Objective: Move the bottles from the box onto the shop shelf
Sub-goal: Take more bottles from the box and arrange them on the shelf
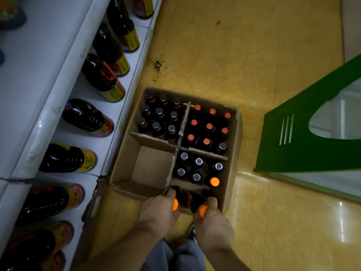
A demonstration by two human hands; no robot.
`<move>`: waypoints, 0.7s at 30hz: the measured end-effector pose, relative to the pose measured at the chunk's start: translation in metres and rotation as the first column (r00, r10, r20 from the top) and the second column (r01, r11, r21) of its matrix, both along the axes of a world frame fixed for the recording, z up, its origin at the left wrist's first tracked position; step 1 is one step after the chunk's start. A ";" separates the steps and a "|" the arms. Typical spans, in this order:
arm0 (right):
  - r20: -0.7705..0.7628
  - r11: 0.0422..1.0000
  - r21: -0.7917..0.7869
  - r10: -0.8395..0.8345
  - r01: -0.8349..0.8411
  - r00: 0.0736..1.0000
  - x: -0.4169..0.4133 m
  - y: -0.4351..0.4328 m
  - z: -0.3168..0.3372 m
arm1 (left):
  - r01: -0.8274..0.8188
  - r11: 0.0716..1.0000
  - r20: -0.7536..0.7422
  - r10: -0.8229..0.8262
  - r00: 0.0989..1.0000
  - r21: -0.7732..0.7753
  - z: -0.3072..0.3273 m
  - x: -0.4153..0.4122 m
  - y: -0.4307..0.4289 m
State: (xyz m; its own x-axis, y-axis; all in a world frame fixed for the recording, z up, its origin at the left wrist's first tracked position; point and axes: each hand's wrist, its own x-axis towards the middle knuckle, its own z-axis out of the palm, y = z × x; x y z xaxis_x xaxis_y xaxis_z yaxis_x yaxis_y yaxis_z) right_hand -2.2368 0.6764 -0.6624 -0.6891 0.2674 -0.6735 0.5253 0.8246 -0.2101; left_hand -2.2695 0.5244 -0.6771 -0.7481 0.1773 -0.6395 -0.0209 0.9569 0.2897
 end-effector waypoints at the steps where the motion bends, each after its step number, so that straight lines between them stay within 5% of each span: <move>1: -0.004 1.000 0.000 -0.002 0.002 1.000 0.000 0.000 0.004 | 0.000 1.000 -0.003 0.000 1.000 -0.003 0.005 0.000 0.000; 21: 0.007 0.999 -0.052 -0.017 0.017 1.000 0.005 0.003 0.076 | -0.018 1.000 -0.014 0.018 1.000 -0.026 0.078 0.004 -0.004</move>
